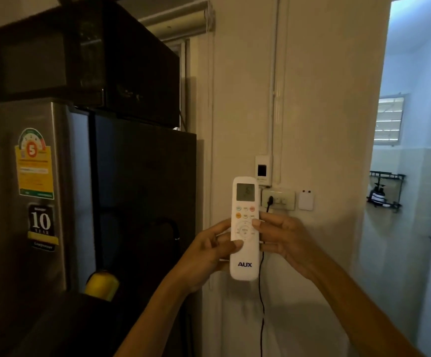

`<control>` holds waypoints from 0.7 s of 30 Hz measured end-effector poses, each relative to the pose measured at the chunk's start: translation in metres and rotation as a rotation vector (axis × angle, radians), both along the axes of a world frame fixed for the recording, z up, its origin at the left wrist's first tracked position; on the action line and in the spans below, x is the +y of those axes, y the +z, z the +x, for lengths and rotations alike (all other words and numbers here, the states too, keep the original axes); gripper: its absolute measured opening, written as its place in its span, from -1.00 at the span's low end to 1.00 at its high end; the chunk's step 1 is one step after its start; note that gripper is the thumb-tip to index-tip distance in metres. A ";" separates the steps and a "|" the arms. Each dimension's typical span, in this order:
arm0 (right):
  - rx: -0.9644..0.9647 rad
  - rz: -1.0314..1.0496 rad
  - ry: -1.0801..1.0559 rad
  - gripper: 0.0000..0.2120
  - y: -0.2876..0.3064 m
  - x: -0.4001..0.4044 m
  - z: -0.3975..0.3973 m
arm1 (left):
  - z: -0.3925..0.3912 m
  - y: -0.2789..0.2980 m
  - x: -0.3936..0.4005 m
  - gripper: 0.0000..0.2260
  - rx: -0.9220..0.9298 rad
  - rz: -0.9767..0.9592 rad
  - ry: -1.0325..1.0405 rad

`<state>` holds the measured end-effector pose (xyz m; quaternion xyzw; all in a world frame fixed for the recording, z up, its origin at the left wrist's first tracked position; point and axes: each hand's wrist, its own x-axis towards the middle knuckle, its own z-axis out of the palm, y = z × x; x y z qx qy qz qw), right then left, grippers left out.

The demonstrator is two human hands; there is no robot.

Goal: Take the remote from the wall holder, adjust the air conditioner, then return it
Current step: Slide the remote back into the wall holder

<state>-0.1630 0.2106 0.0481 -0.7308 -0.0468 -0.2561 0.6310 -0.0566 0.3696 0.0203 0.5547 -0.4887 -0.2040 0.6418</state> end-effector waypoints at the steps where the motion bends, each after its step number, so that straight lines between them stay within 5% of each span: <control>1: -0.003 0.006 -0.015 -0.63 0.001 -0.005 -0.001 | 0.000 -0.006 -0.005 -0.58 0.008 0.010 -0.008; 7: 0.007 0.001 -0.115 -0.80 0.008 -0.044 0.001 | 0.004 -0.033 -0.042 -0.54 0.055 0.028 -0.063; 21: -0.012 -0.137 -0.165 -0.83 0.026 -0.196 0.029 | 0.033 -0.046 -0.196 -0.53 0.071 0.061 -0.167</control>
